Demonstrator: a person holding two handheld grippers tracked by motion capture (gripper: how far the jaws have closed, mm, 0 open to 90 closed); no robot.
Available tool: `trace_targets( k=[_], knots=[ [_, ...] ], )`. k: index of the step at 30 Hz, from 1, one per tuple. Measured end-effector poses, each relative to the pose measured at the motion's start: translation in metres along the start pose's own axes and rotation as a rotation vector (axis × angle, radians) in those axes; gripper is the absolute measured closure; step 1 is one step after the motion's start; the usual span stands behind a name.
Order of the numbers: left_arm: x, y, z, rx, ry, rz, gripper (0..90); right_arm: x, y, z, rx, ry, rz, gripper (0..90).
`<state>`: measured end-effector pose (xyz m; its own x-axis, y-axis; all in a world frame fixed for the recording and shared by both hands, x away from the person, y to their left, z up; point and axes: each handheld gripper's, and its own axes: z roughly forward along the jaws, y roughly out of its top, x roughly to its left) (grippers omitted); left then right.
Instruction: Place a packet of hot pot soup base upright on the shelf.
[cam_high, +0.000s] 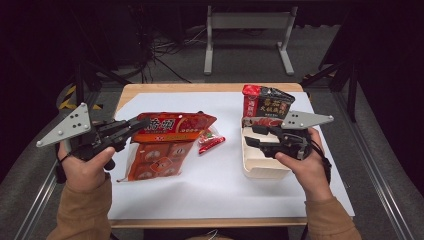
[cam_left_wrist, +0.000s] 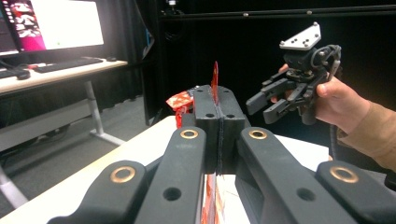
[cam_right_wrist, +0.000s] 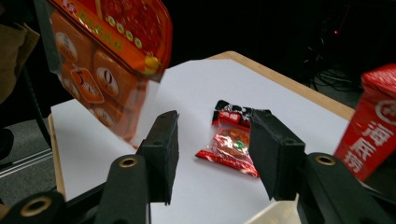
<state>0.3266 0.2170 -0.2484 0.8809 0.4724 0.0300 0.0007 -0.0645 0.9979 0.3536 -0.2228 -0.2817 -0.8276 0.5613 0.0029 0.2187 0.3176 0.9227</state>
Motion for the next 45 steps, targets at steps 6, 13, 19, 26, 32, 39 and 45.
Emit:
trace_targets(
  k=[6, 13, 19, 26, 32, 39, 45],
  knots=[
    [-0.007, 0.000, 0.014, 0.007, -0.041, 0.007, 90.0, 0.008, 0.010, 0.011, -0.018, 0.030, -0.034, 47.6],
    [-0.016, -0.001, 0.031, 0.011, -0.071, 0.021, 90.0, 0.011, 0.014, 0.017, -0.046, 0.053, -0.060, 43.5],
    [-0.022, -0.001, 0.044, 0.011, -0.106, 0.028, 90.0, 0.012, 0.014, 0.018, -0.046, 0.078, -0.064, 42.8],
    [-0.030, -0.002, 0.054, -0.002, -0.141, 0.038, 90.0, 0.017, 0.013, 0.023, -0.047, 0.131, -0.083, 45.7],
    [-0.033, -0.004, 0.059, -0.003, -0.163, 0.037, 90.0, 0.022, 0.012, 0.027, -0.055, 0.178, -0.097, 51.7],
    [-0.035, -0.005, 0.060, -0.007, -0.165, 0.046, 90.0, 0.024, 0.011, 0.032, -0.059, 0.245, -0.109, 65.3],
    [-0.034, -0.005, 0.058, -0.012, -0.161, 0.047, 90.0, 0.027, 0.012, 0.029, -0.041, 0.295, -0.134, 85.8]
  ],
)
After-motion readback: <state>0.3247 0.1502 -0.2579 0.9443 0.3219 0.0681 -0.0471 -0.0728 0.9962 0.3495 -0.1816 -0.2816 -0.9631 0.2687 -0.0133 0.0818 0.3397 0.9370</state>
